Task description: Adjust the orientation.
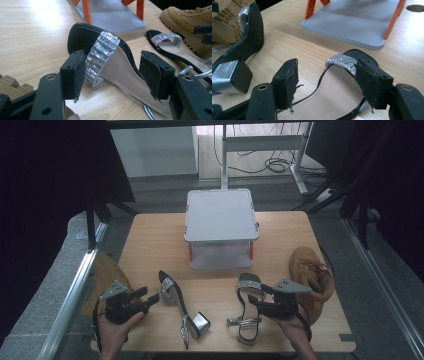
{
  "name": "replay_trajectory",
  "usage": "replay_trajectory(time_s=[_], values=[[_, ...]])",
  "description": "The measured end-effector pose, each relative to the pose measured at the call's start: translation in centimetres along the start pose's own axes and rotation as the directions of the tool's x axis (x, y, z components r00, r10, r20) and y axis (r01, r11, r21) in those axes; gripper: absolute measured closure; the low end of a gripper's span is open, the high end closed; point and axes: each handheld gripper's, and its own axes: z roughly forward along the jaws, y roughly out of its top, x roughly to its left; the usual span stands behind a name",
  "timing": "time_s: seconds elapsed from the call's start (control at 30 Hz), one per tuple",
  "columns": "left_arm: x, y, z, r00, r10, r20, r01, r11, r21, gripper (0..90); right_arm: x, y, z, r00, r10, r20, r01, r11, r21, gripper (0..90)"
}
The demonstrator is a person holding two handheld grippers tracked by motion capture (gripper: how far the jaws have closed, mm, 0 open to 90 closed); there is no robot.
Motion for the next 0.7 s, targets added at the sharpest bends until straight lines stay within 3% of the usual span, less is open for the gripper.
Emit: replay_trajectory(time_s=[0.2,0.4,0.5,0.7], values=[[-0.3,0.1,0.0,0.9998,-0.007,0.018,0.007,1.0000,0.003,47.2,-0.2,-0.2,0.0,0.9999,0.015,0.002,-0.015,1.000,0.003,35.5],[-0.4,0.2,0.0,0.9994,-0.010,0.034,0.010,0.9999,0.004,68.6,-0.5,-0.5,-0.1,0.9999,0.016,0.002,-0.016,1.000,0.006,35.6],[-0.7,0.2,-0.3,0.9993,0.005,0.037,-0.005,0.9999,0.010,79.9,-0.8,-0.4,-0.3,0.9993,0.038,0.008,-0.038,0.999,0.002,35.9],[-0.7,0.0,-1.0,0.9995,0.007,0.031,-0.007,1.0000,-0.003,89.3,-0.5,-0.3,-0.4,0.9991,0.036,0.021,-0.036,0.999,-0.001,36.2]])
